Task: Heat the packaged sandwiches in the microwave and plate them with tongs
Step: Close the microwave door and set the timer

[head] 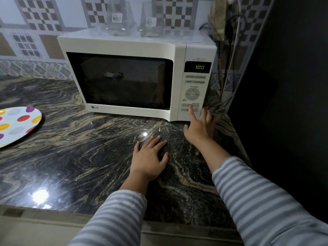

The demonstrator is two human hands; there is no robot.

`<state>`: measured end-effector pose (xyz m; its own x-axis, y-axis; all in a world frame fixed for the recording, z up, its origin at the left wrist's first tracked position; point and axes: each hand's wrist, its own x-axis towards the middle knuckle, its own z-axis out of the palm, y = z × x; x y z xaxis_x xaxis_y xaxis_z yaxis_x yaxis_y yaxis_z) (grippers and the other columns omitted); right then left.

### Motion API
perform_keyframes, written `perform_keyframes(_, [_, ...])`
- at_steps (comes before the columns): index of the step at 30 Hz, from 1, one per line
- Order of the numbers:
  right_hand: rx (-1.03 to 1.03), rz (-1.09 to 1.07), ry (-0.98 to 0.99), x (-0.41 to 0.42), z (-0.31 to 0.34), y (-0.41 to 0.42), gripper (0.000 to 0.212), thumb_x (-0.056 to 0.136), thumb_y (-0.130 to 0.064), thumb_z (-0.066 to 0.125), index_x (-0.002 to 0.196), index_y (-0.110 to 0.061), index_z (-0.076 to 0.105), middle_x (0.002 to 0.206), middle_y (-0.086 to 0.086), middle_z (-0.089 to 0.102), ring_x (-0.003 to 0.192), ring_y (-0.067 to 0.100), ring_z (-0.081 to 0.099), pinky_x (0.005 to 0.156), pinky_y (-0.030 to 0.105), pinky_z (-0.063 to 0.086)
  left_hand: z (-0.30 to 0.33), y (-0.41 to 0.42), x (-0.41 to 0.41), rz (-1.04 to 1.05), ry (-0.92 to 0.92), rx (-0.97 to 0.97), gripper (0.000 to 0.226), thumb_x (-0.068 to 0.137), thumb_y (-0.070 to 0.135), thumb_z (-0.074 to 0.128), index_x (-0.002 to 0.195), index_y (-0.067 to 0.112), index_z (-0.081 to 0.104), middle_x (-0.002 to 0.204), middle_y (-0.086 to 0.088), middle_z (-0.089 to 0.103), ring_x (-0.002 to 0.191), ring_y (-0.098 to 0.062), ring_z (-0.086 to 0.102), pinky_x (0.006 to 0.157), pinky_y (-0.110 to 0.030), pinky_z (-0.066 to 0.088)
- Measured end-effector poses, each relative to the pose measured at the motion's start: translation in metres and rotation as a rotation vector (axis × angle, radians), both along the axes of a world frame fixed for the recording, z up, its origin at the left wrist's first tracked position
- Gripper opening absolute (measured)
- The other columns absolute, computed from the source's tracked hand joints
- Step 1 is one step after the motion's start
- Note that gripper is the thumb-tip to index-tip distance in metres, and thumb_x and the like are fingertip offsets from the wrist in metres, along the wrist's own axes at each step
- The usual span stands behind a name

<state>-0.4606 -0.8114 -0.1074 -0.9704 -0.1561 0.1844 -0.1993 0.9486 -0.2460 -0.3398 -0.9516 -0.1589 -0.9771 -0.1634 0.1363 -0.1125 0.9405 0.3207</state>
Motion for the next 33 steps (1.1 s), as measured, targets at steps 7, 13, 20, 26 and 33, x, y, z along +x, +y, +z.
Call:
perform_keyframes(7, [0.038,-0.023,-0.040,0.003,0.005,-0.005,0.077,0.094,-0.033,0.048,0.151,-0.038,-0.003,0.159,0.015,-0.002,0.146,0.032,-0.006,0.116,0.056,-0.002,-0.002,-0.002,-0.001,0.007,0.012,0.005,0.053,0.093,0.055,0.035,0.144,0.044,0.031,0.156,0.018,0.022,0.146,-0.003,0.008,0.119,-0.046,0.002])
perform_keyframes(13, [0.041,-0.011,-0.073,0.008,0.009,-0.001,0.076,0.094,-0.033,0.047,0.151,-0.041,-0.003,0.160,0.013,-0.005,0.146,0.033,-0.007,0.116,0.056,-0.003,-0.004,0.000,0.000,-0.001,0.011,-0.003,0.054,0.093,0.055,0.034,0.145,0.043,0.031,0.157,0.017,0.021,0.146,-0.004,0.007,0.119,-0.047,0.003])
perform_keyframes(20, [0.009,0.019,-0.134,0.021,0.010,0.002,0.074,0.095,-0.033,0.045,0.151,-0.039,-0.003,0.160,0.011,-0.008,0.147,0.032,-0.009,0.117,0.053,0.003,-0.001,-0.001,0.000,-0.008,-0.017,-0.018,0.054,0.094,0.055,0.032,0.147,0.043,0.028,0.158,0.016,0.018,0.147,-0.005,0.005,0.119,-0.047,0.001])
perform_keyframes(26, [-0.023,0.082,-0.047,0.028,0.039,0.006,0.074,0.095,-0.033,0.048,0.152,-0.035,0.002,0.161,0.009,-0.012,0.147,0.028,-0.012,0.118,0.053,0.003,0.006,-0.003,-0.002,-0.034,-0.097,0.004,0.056,0.095,0.052,0.036,0.148,0.042,0.023,0.159,0.014,0.015,0.147,-0.009,0.005,0.119,-0.047,0.000])
perform_keyframes(33, [-0.063,0.198,0.203,0.013,0.108,0.015,0.069,0.100,-0.037,0.039,0.152,-0.031,-0.005,0.159,0.007,-0.019,0.146,0.026,-0.018,0.119,0.050,-0.005,0.058,0.001,-0.043,-0.139,0.269,0.242,0.078,0.090,0.036,0.060,0.151,0.035,0.013,0.149,-0.004,0.037,0.135,-0.024,0.034,0.108,-0.044,0.035])
